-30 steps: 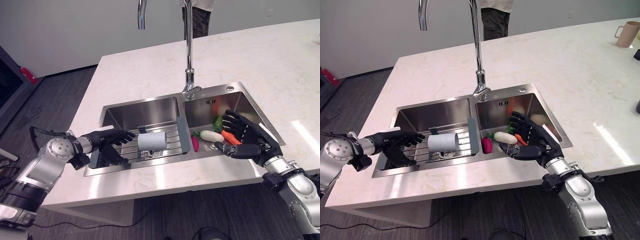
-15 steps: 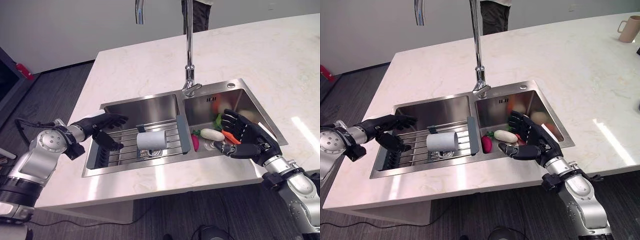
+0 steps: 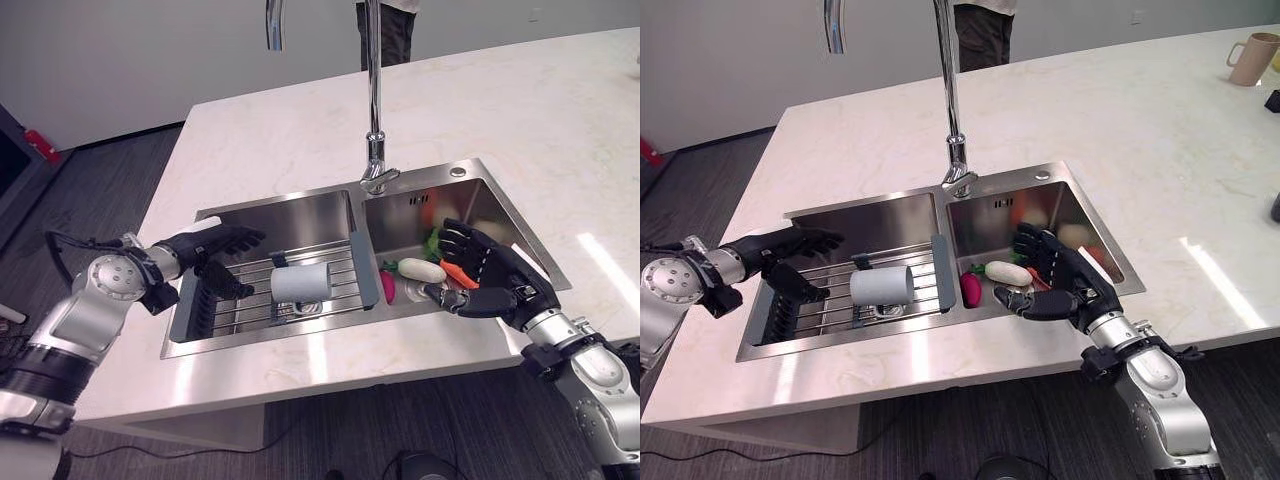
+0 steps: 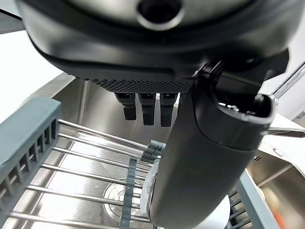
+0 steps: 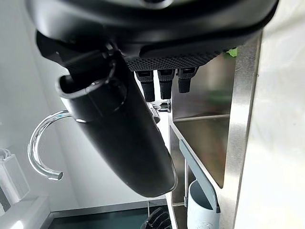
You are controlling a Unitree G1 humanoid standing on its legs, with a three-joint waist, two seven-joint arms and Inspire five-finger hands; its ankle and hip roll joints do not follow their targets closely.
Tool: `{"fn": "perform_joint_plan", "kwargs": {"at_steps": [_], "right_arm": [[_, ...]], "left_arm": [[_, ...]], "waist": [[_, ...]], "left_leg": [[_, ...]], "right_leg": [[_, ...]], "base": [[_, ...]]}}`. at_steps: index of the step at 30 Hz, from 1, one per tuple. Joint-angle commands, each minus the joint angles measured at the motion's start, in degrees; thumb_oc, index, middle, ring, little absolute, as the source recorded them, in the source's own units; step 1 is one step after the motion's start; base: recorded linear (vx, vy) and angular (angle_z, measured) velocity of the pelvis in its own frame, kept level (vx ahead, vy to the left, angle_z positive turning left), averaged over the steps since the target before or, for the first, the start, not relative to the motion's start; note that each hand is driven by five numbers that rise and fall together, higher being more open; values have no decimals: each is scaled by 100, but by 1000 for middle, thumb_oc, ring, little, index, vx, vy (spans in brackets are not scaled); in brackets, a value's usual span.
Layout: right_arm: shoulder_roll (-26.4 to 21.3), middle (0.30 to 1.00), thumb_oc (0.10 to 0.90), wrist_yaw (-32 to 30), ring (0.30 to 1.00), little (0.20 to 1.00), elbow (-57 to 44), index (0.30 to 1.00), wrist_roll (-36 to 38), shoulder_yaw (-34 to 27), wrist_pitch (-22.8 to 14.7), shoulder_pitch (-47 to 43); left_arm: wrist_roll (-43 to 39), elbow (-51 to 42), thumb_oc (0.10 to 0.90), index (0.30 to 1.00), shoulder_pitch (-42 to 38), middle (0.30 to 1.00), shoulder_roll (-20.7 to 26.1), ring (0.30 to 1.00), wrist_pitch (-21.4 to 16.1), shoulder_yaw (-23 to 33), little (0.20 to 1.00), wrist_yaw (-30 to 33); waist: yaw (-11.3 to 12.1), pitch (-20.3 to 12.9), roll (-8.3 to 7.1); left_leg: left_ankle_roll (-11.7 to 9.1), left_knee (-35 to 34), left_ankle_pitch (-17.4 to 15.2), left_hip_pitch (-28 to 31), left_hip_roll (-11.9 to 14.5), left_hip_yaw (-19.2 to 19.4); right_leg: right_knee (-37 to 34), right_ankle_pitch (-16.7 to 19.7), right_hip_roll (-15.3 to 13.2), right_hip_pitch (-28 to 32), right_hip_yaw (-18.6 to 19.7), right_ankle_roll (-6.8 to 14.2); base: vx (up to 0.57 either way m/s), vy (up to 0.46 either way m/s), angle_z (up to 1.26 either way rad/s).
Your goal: Place the dishes in the dishwasher.
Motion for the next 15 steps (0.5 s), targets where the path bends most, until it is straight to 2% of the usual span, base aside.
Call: {"fn": "perform_joint_plan", "kwargs": {"at_steps": [1,15], "right_arm": [[-3,900,800,89,900,900,-266,900,101,-257,-780,-723],[3,900,800,254,900,900,-253,900,88,-322,-742,-700]], "left_arm": [[183,133,800,900,-968,900,-8,900,-319,255,900,403],[406,617,800,900,-1289,900,-217,900,-319,-71,900,286]], "waist": [[-102,-354,73],[-296,-352,95]], "left_leg": [[90,1096,-1450,-130,14,227],[125,1096,-1493,-72,21,384]], "right_leg": [[-316,-524,-151,402,-396,229],[-316,-494,-82,359,-232,238]], "base": [[15,10,-3],[15,7,-9]]}}
